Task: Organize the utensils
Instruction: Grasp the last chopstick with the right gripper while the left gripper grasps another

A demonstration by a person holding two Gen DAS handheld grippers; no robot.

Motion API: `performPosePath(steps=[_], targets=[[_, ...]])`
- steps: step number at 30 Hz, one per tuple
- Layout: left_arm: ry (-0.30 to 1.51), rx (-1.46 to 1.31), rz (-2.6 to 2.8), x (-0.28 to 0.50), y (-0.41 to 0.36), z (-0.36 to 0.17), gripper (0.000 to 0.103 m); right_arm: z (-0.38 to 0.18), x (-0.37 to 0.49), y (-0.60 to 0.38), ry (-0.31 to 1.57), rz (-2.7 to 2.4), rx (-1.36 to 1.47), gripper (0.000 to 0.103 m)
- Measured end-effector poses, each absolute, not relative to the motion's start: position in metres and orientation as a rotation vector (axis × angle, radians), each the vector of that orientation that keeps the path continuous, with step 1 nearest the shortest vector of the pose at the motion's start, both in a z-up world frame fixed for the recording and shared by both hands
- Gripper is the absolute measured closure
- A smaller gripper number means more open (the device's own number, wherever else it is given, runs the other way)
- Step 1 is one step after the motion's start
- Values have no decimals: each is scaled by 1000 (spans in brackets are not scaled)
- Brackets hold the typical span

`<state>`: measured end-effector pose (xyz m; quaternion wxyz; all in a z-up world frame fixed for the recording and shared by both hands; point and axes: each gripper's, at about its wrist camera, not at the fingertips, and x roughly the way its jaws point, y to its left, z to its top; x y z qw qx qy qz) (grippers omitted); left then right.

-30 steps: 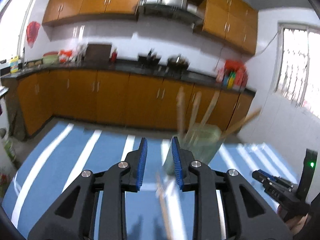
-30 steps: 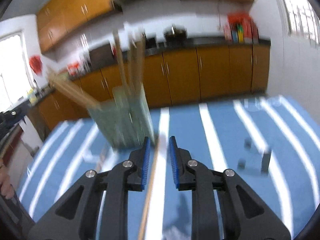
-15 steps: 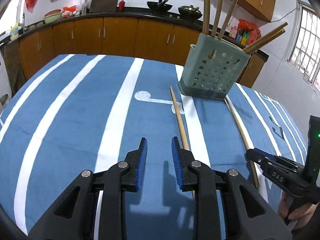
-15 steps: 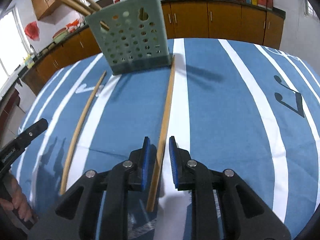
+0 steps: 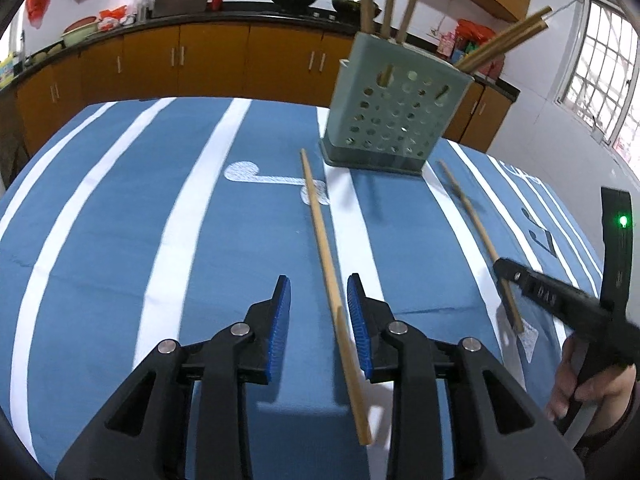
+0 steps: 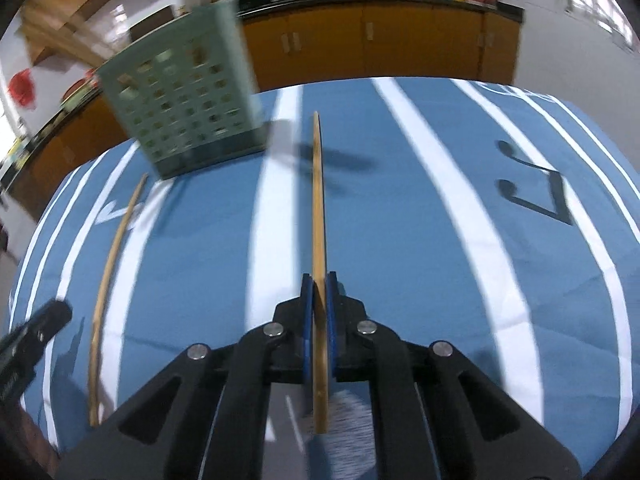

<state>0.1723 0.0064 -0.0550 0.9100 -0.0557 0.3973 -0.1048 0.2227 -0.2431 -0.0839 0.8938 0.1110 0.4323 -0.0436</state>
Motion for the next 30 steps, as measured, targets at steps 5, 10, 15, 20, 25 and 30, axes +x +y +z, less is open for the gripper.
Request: performPosePath(steps=[5,10,15,20,25,30], targets=[[842,-87,-230,173,-5,-59,73,-85,222,-256,897,-113,251,95],[893,-19,-215,177,-17,-72,73,-85,220,-253,894,-104,238,95],[883,16,-166,178,-16,-72,92,-85,220,-246,893,-79,210,95],[891,2,-116,196,1,-71,95,-84,224,-239,897,-50,177,95],[891,-5,-55,223,22,-70,95,-83,233,-231,902,-28,143,95],[878,-17,-38,245,35,-71,95,-83,246,-227,894,-32,103,95]])
